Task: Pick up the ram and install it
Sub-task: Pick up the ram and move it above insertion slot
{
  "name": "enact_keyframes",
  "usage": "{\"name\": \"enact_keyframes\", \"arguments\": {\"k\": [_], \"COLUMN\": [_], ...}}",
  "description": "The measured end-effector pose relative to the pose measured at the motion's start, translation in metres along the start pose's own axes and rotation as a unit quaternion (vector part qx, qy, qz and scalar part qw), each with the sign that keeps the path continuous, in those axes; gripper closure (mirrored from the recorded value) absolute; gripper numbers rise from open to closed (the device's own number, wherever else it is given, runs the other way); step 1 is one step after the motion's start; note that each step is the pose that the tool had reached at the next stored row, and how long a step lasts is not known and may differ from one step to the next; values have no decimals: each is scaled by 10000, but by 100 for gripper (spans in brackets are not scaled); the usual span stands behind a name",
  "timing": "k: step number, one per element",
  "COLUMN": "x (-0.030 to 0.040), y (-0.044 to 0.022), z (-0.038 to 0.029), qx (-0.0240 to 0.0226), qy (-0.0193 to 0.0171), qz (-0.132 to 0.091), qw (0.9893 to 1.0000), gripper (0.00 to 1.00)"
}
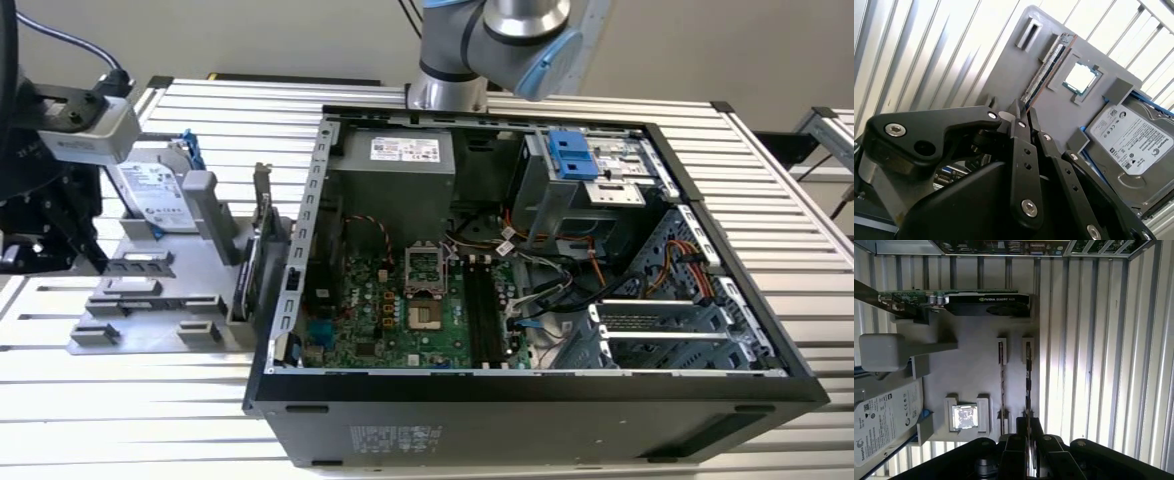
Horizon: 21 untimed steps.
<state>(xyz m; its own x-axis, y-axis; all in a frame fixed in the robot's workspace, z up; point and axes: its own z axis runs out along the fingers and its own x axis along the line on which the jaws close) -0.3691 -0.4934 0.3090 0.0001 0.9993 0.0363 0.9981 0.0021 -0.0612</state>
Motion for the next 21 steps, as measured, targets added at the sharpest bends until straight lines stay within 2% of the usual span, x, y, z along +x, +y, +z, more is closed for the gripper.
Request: {"name": "enact_keyframes", "arguments": {"k": [21], "x": [10], "y": [-18], "z": [-282], "qx": [0], "qy": [8], "qz": [0], "qw": [10000], "gripper": [100]}}
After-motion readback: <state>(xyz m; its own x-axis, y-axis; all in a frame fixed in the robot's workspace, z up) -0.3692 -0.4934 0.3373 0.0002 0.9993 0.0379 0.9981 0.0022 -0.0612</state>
